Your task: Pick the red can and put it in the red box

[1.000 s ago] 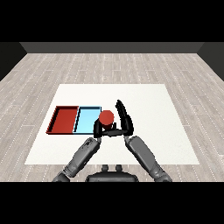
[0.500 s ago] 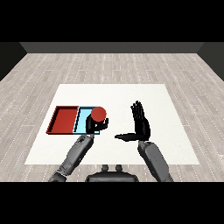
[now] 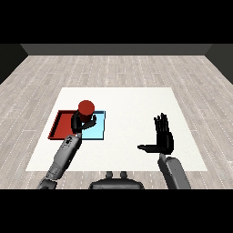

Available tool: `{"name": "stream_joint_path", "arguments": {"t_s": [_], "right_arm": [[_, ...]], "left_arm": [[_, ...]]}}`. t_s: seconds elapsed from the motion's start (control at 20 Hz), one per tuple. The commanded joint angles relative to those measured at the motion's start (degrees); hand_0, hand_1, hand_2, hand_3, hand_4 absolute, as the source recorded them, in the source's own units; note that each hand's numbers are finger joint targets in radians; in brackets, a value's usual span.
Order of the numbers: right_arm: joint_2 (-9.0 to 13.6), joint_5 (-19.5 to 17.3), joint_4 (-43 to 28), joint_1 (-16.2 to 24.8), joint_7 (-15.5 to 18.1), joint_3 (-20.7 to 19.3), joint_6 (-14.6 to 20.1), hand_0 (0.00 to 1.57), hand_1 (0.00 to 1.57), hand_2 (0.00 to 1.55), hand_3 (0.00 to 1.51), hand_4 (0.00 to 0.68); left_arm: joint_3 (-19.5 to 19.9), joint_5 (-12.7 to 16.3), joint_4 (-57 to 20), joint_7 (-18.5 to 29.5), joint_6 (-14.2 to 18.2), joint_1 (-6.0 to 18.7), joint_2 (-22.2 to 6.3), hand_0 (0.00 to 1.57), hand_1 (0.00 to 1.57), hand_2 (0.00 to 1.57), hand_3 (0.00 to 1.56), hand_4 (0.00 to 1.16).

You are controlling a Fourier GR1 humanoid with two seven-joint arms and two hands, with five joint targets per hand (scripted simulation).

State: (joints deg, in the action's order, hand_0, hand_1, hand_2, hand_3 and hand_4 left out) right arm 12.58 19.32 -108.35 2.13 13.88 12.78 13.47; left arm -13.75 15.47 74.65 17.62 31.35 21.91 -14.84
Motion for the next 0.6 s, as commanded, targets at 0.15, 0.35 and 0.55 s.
{"name": "stream_joint_path", "arguments": {"t_s": [0.15, 0.35, 0.55], "right_arm": [[-0.6, 1.2, 4.0, 2.4, 1.5, -2.5, -1.2, 0.0, 0.0, 0.0, 0.0, 0.0], [-1.5, 2.1, 8.2, 1.0, 3.5, -3.4, -3.1, 0.0, 0.0, 0.0, 0.0, 0.0], [1.0, 2.2, 10.3, 0.3, 4.4, -5.6, -5.5, 0.0, 0.0, 0.0, 0.0, 0.0]], "left_arm": [[4.5, -4.1, -5.5, -6.5, -1.4, -0.3, -12.2, 1.57, 1.57, 1.54, 1.47, 1.13], [6.8, -3.8, -16.5, -8.4, -4.8, -1.3, -15.7, 1.57, 1.57, 1.55, 1.5, 1.11], [5.9, -8.0, -32.6, -9.3, -6.1, 4.3, -16.9, 1.57, 1.57, 1.55, 1.47, 1.05]]}}
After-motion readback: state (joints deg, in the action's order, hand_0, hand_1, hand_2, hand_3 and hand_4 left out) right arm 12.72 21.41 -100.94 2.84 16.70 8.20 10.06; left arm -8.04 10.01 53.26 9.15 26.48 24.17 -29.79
